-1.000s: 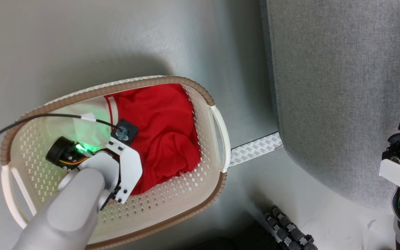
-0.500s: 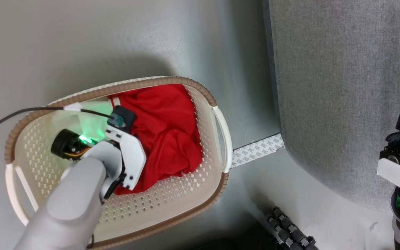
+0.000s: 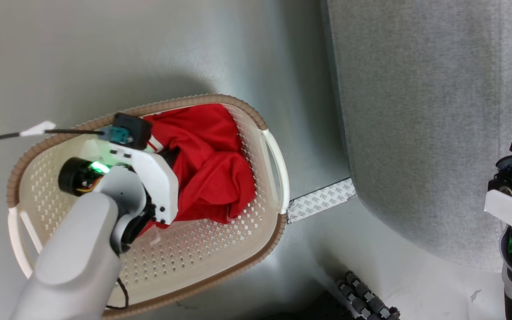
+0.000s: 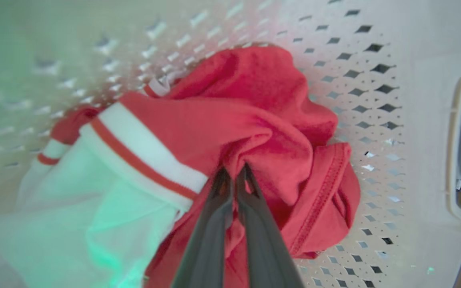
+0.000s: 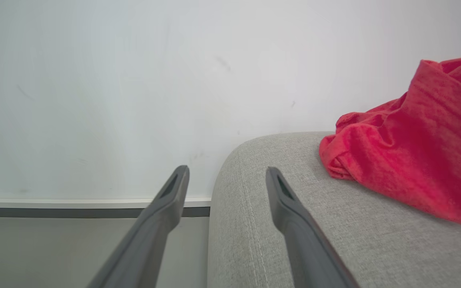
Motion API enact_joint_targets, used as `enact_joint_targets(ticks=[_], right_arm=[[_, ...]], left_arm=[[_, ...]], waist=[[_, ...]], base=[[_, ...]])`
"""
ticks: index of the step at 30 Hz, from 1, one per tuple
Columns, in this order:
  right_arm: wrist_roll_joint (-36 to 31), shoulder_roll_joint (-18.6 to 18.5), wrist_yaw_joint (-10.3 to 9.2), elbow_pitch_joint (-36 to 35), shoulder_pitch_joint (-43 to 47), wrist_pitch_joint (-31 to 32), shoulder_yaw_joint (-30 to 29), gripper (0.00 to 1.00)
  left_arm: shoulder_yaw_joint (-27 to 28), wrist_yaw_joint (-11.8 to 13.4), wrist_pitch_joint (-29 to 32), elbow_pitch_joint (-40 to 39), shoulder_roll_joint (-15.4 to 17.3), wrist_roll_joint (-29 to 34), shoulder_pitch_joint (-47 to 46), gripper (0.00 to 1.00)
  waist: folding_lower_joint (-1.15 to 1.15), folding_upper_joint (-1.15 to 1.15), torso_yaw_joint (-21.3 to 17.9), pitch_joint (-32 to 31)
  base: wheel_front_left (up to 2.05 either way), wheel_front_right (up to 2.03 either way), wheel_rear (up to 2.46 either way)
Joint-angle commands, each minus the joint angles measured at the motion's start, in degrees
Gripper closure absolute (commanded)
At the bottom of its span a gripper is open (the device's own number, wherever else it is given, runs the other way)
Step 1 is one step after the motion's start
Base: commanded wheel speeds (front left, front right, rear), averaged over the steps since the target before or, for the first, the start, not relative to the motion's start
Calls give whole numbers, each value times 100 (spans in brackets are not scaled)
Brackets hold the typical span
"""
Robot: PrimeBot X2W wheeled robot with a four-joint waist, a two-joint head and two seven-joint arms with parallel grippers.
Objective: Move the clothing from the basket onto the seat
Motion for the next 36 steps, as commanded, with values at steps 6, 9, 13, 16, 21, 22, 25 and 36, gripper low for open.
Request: enact_joint_targets(ticks=[6,9,13,16,21,22,25,36], right_arm=[[32,14,-14,170,-59,7,-22,0],[-68,13,-15,234,46,7,-91,0],[-196,10,-15,273,167,7,-224,0],[-290,12,-15,320,293,7,-263,0],[-445,10,-15,464,531,7,-366,0],[-494,10,-15,493,597,7,-381,0],[-639,9,-15,609,738,7,-449,0],[-1061,-20,-15,1054,1421,7,-531,0]], left_arm=[[182,150,-120,-594,50,-268,448,100],[145,142,-169,-743,-33,-359,665,100],[58,101,-267,-838,-118,-430,870,100],[7,69,-386,-824,-214,-510,985,100],[-1,31,-677,-761,-384,-609,1163,100],[11,32,-741,-752,-428,-656,1191,100],[46,20,-944,-715,-524,-745,1290,100],[271,7,-1670,-824,-832,-1177,1800,100]], waist=[[0,-1,19,-347],[0,-1,169,-616],[0,-1,367,-971],[0,-1,513,-1273],[0,-1,776,-1817],[0,-1,832,-1917],[0,-1,1005,-2242],[0,-1,1531,-3588]], base=[[0,0,0],[0,0,0],[0,0,0],[0,0,0],[0,0,0],[0,0,0],[0,0,0],[0,0,0]])
